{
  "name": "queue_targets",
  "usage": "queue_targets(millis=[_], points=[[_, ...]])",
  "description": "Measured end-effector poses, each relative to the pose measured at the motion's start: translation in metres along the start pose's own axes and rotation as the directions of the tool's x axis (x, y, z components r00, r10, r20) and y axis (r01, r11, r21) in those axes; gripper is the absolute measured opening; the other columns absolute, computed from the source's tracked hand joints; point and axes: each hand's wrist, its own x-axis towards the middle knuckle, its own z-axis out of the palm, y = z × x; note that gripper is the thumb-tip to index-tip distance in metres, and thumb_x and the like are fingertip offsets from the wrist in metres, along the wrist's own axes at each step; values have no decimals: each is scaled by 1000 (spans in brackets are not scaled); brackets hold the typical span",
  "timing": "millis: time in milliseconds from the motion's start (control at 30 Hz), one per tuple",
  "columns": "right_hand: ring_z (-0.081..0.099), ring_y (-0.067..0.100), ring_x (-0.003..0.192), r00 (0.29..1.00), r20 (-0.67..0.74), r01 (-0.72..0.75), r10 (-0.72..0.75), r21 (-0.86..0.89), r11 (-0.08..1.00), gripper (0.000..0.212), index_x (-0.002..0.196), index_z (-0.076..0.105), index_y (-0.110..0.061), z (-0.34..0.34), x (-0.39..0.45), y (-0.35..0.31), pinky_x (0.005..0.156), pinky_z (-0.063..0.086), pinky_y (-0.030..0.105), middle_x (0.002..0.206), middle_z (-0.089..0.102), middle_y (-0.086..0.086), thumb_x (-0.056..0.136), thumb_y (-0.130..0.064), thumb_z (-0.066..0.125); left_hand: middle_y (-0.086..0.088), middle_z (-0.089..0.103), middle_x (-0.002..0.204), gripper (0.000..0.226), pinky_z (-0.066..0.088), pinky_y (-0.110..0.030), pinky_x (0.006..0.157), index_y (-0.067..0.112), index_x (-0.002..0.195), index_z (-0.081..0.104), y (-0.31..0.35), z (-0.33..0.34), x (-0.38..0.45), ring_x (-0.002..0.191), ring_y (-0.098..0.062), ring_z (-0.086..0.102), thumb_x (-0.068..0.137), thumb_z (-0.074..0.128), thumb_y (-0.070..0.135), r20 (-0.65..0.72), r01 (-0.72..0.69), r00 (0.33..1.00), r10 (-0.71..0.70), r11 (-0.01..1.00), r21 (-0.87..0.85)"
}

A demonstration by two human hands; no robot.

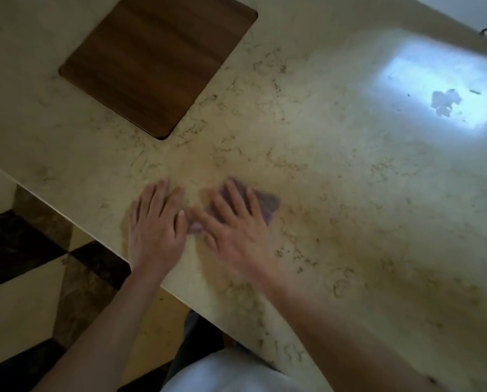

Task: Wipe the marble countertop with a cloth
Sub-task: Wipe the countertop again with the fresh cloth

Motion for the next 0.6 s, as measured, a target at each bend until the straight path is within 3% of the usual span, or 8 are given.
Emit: queue_targets(millis=[100,167,233,300,367,467,533,600], points=[[14,28,156,971,132,196,-202,58,979,46,151,40,-40,3,-74,-19,124,11,52,164,34,-4,107,-50,32,-5,31,163,53,19,-51,121,23,151,38,-1,-1,0,152,-27,21,100,33,38,-14,6,1000,-6,1000,-5],[16,28,155,966,141,218,-217,10,976,50,154,36,-37,-4,-77,20,123,19,52,164,32,-2,106,-53,31,-4,30,163,52,16,-49,122,24,150,39,1,-2,-1,153,-26,20,101,33,38,-21,17,1000,-18,999,-41],[15,32,155,995,88,40,-37,-28,999,61,157,27,-25,-18,-50,69,122,23,56,165,28,7,104,-56,28,-4,30,163,52,14,-49,123,23,150,39,1,-2,-1,153,-25,18,101,32,39,-22,21,1000,-22,998,-59],[14,34,154,971,3,-238,238,27,971,72,157,22,-12,-37,-7,113,125,16,53,167,19,14,103,-57,37,-4,29,163,53,14,-50,123,24,151,38,1,-1,0,153,-24,18,101,32,40,-17,23,1000,-23,998,-55],[19,38,152,924,-44,-374,381,116,920,69,149,34,-7,-46,26,138,123,17,47,167,14,19,100,-52,51,-3,28,164,53,14,-50,123,24,151,38,0,0,0,154,-24,17,101,31,40,-10,21,1000,-21,999,-47],[26,43,146,902,-95,-416,422,79,906,51,132,48,-7,-37,31,133,119,27,58,159,25,25,100,-47,52,-2,28,164,53,14,-49,123,24,151,38,-1,0,0,154,-23,16,101,31,40,-5,17,1000,-17,999,-48],[24,45,145,886,-109,-449,450,37,893,50,137,48,-8,-31,19,124,117,29,62,153,29,27,102,-43,49,-3,28,164,53,14,-49,123,23,151,39,-1,-1,0,154,-24,17,101,30,40,-1,12,1000,-12,999,-43],[18,46,149,891,-88,-449,446,-16,893,55,150,38,-10,-30,15,122,122,21,61,158,23,28,106,-44,38,-3,28,164,53,13,-48,124,23,150,39,0,-2,0,154,-24,16,101,30,41,9,10,1000,-10,999,-34]])
